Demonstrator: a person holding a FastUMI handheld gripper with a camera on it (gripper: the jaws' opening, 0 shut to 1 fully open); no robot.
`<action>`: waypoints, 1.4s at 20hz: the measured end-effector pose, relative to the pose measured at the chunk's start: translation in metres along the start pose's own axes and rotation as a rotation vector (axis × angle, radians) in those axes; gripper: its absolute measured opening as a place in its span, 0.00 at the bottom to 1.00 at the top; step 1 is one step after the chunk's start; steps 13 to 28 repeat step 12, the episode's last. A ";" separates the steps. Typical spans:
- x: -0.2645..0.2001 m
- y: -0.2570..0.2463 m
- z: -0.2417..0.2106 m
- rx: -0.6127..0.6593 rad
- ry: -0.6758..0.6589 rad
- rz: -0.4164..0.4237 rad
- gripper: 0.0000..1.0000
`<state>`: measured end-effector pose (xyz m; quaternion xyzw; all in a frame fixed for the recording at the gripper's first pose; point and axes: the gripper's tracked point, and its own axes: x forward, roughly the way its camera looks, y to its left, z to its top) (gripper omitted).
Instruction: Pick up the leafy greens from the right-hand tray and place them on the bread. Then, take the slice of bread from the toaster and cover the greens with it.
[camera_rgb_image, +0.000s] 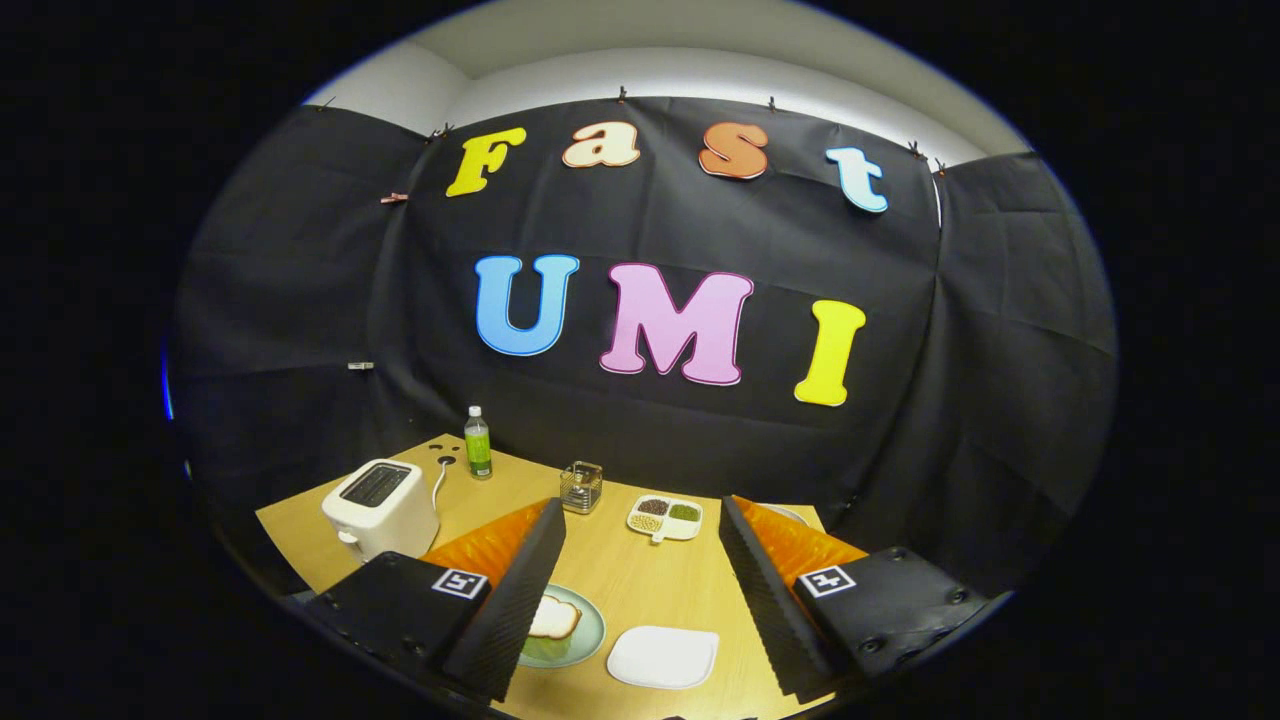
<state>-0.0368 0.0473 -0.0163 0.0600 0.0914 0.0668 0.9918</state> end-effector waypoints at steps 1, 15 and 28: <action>-0.004 0.000 -0.001 -0.001 0.002 0.004 0.98; -0.013 -0.002 -0.019 0.054 0.035 0.016 0.98; -0.013 -0.002 -0.019 0.054 0.035 0.016 0.98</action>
